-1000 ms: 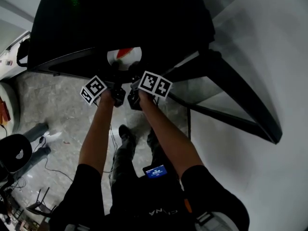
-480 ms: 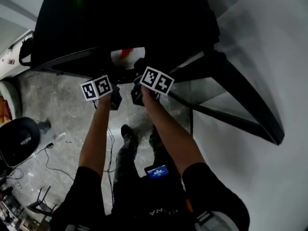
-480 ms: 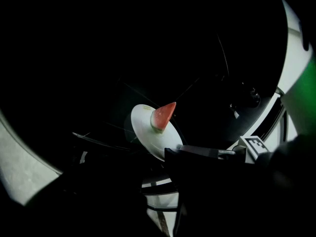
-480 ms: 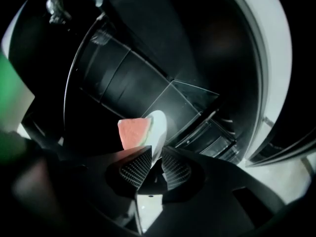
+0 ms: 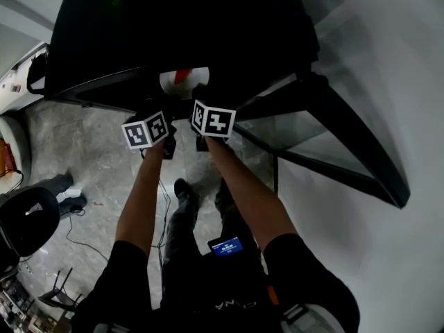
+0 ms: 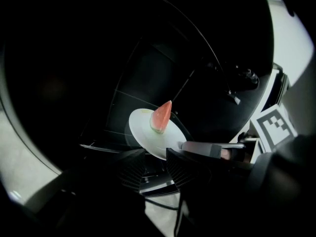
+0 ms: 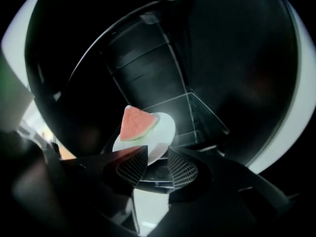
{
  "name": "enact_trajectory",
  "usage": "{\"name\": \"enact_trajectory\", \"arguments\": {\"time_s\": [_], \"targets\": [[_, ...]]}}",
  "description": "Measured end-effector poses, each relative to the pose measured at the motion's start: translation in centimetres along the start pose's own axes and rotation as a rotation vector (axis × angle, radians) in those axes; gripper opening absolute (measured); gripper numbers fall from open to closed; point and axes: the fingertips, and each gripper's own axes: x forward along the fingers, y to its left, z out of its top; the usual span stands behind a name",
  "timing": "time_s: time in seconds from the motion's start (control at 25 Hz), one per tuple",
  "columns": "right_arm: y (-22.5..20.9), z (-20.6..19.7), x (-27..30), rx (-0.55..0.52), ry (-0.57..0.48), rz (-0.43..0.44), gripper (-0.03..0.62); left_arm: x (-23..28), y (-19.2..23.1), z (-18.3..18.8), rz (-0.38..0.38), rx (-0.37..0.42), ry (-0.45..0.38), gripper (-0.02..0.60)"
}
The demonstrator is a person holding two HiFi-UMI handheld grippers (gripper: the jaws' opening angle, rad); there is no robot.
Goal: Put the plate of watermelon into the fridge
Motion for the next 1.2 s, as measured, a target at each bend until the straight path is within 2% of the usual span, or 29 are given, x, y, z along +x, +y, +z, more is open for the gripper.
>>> {"name": "enact_trajectory", "arguments": {"time_s": [0.08,0.32,0.52,0.8,0.96,1.2], "targets": [[0.1,0.2,0.1,-0.062,-0.002,-0.009,0.117,-0.1,0.1,0.1,0.028,0.054,0.003,0.117],[-0.1,0.5,0.5,-0.130,0.011,-0.015,0.121,0.2,0.5,0.5,0.134,0.227,0.031,0.120],[-0.1,1.2,1.0,-0.195,0.021,-0.015,0.121,0.8,0.5,1.3,0.111,0.244,0.040,0.120],[0.0,1.1,1.9,-0.282,0.081,-0.010,0.121,1.6,0.6,1.8,0.124,0.334,0.062,0.120],[-0.1,1.7,2.1,-0.378,0.083,-0.038,0.121,2.2,0.5,2.3,0.131,0.393,0.072,0.120],[-0.9,1.9,4.4,-0.428,0.107,-0.041,0.121,4.2,1.8,2.3,0.137,0.431,0.100,0.120]]}}
